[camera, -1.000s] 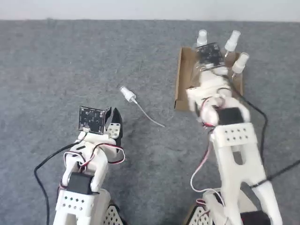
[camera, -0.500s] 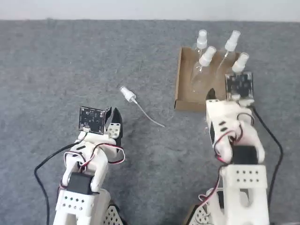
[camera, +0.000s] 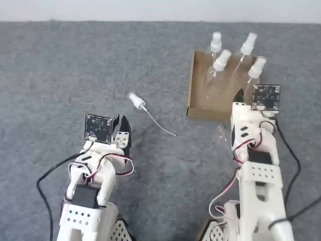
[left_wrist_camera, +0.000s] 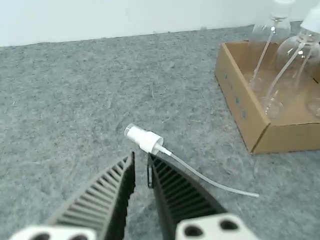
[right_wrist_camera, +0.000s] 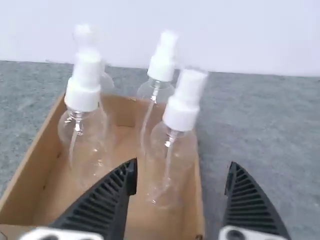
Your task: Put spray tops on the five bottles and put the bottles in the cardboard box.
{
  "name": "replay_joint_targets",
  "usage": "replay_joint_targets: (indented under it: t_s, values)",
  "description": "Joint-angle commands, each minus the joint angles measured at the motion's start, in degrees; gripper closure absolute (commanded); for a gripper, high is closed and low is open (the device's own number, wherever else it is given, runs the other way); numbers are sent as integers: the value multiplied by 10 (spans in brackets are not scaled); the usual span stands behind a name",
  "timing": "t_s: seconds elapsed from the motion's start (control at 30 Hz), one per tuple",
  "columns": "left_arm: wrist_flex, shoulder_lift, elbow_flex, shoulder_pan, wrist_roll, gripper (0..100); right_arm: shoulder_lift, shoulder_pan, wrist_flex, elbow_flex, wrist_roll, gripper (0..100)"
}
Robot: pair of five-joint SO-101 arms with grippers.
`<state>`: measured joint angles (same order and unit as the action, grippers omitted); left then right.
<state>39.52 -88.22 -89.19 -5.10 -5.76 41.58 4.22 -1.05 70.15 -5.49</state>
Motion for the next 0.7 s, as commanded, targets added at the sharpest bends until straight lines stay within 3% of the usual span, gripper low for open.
replay_joint_targets:
  t_s: [0.0, 0.4, 0.67]
  values:
    - [-17, -11, 7, 2, 4, 957, -58, -14, 85, -5, 7, 782]
    - [-17, -11, 7, 2, 4, 957, -236, -11, 313, -11, 4, 785]
    - [-17, -11, 7, 2, 4, 957, -313, -11, 330, -72, 4, 785]
